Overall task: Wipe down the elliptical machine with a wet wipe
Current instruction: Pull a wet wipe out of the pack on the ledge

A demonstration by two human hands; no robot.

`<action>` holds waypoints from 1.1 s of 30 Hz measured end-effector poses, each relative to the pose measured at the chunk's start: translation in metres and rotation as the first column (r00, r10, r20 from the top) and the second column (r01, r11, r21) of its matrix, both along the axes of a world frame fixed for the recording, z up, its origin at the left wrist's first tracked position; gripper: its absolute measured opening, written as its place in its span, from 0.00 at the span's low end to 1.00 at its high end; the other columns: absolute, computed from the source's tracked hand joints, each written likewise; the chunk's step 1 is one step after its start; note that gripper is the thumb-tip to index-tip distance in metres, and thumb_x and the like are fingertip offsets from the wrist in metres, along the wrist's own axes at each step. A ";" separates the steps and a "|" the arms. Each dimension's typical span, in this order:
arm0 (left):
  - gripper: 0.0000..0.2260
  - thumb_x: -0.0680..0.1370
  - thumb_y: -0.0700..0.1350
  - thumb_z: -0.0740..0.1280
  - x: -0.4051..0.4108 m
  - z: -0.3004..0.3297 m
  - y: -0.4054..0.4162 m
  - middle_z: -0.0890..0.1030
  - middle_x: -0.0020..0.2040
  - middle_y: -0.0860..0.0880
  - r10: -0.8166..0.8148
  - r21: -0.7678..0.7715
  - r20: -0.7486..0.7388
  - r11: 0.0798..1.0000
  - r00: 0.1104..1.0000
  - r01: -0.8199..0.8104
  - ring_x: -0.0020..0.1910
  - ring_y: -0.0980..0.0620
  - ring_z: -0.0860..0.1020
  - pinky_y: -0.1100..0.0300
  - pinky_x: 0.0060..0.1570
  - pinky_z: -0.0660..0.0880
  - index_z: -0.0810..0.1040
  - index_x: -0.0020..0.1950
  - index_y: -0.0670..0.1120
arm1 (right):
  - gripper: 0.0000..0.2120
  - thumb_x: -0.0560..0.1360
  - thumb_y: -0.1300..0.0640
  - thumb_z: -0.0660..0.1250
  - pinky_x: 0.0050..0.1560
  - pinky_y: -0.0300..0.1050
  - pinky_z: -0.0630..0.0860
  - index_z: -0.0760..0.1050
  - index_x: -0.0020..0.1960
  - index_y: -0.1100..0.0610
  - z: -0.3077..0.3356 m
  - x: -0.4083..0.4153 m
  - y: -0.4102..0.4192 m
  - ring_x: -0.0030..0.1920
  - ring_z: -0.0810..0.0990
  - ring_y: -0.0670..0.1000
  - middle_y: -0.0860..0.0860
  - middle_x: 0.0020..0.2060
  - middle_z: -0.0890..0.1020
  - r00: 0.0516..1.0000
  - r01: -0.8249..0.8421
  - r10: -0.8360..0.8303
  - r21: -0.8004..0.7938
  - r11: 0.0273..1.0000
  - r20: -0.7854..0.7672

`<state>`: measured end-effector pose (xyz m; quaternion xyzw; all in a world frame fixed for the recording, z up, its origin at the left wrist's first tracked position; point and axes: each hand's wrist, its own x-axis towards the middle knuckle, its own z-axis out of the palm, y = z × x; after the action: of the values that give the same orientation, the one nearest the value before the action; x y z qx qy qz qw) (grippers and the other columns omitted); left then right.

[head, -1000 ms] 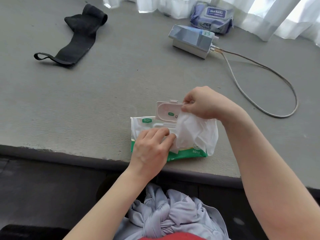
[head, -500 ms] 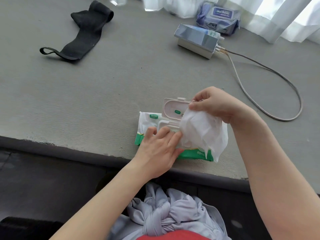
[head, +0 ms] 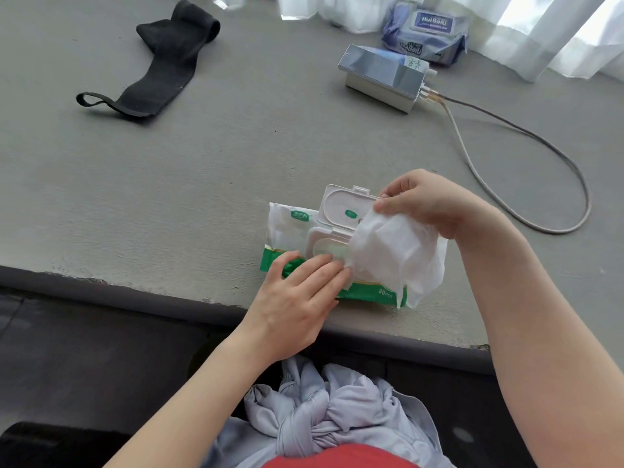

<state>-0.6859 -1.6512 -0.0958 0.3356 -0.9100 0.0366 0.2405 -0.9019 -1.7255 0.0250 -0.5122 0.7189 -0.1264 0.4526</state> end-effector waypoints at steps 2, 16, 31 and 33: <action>0.19 0.79 0.50 0.61 -0.004 -0.001 -0.002 0.77 0.67 0.50 0.047 0.042 0.046 0.998 0.998 -0.049 0.66 0.51 0.75 0.49 0.62 0.67 0.76 0.68 0.46 | 0.08 0.75 0.64 0.69 0.28 0.39 0.76 0.78 0.37 0.59 0.000 0.000 -0.001 0.29 0.77 0.52 0.54 0.30 0.79 0.998 0.040 -0.043 0.067 0.997 0.047; 0.30 0.75 0.67 0.55 -0.032 0.002 -0.016 0.79 0.59 0.52 0.209 0.193 0.139 0.953 0.968 -0.234 0.62 0.49 0.70 0.51 0.52 0.62 0.78 0.62 0.46 | 0.07 0.74 0.64 0.69 0.34 0.43 0.74 0.78 0.38 0.61 -0.009 -0.006 0.000 0.29 0.76 0.53 0.56 0.32 0.79 0.998 0.047 -0.051 0.104 0.993 0.031; 0.08 0.74 0.44 0.64 -0.012 0.014 -0.033 0.79 0.32 0.54 0.107 -0.066 -0.114 0.991 0.988 -0.116 0.41 0.49 0.75 0.55 0.45 0.63 0.79 0.37 0.47 | 0.07 0.78 0.53 0.65 0.53 0.51 0.75 0.81 0.50 0.53 0.013 0.012 -0.010 0.51 0.76 0.57 0.48 0.41 0.76 0.714 -0.542 0.406 -0.083 0.836 -0.570; 0.11 0.76 0.48 0.65 -0.014 0.009 -0.034 0.78 0.32 0.54 0.139 -0.089 -0.091 0.985 0.986 -0.147 0.39 0.48 0.76 0.55 0.44 0.64 0.79 0.35 0.48 | 0.07 0.78 0.53 0.64 0.53 0.52 0.75 0.80 0.51 0.52 0.011 0.014 -0.011 0.51 0.76 0.58 0.47 0.41 0.75 0.692 -0.557 0.419 -0.065 0.828 -0.588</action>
<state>-0.6995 -1.6856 -0.0867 0.3893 -0.8700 0.0832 0.2911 -0.8883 -1.7366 0.0360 -0.7499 0.6335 0.0668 0.1788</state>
